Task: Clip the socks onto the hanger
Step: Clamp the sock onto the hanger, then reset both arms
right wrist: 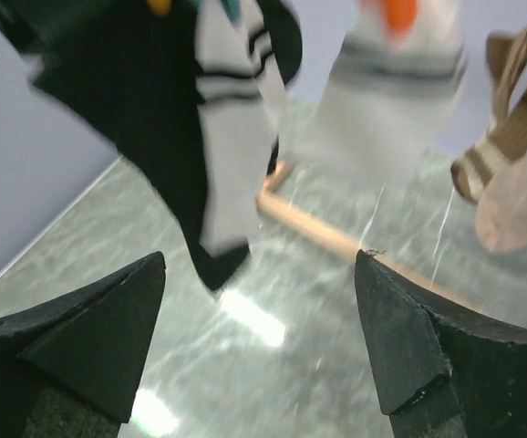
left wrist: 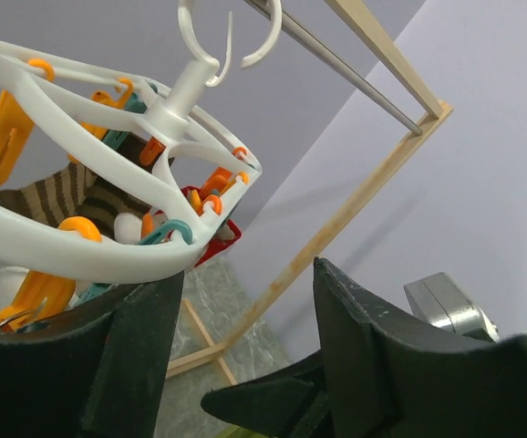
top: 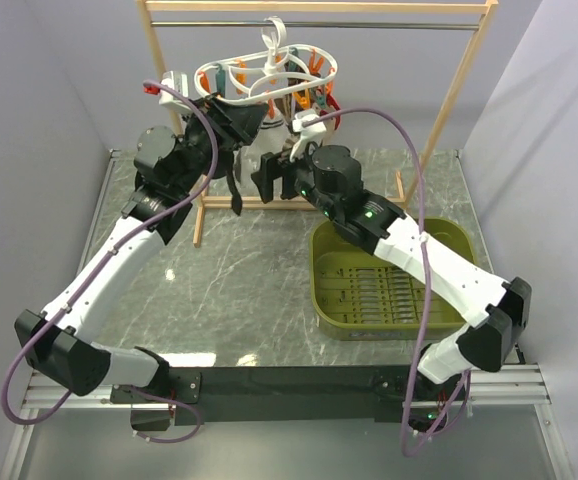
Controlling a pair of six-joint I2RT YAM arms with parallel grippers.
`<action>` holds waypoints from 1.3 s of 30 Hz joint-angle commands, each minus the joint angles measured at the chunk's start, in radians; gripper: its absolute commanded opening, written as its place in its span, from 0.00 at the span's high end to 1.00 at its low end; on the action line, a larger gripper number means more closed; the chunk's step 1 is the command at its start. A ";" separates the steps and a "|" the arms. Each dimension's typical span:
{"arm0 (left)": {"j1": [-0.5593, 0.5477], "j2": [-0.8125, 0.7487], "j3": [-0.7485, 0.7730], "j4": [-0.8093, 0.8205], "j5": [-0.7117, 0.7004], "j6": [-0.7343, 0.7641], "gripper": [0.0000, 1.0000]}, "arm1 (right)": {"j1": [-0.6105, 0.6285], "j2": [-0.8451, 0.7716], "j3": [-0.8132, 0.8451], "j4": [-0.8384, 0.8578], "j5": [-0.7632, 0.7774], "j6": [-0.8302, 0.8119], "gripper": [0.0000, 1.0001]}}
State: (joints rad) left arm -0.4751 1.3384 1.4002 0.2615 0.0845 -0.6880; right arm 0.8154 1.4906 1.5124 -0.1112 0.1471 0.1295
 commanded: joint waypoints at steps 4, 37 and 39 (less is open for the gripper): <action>-0.003 -0.067 0.037 -0.118 0.032 0.062 0.28 | -0.068 -0.165 -0.021 -0.228 -0.046 0.160 0.09; 0.089 -0.717 -0.563 -0.800 -0.189 -0.179 0.04 | -0.219 -1.041 -0.879 -0.223 0.124 0.518 0.06; 0.090 -0.717 -0.564 -0.798 -0.184 -0.173 0.05 | -0.217 -1.035 -0.859 -0.260 0.131 0.486 0.06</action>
State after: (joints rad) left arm -0.3912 0.6212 0.8455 -0.5510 -0.0853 -0.8383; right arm 0.6014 0.4664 0.6250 -0.4026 0.2279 0.6300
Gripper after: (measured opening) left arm 0.956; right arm 0.942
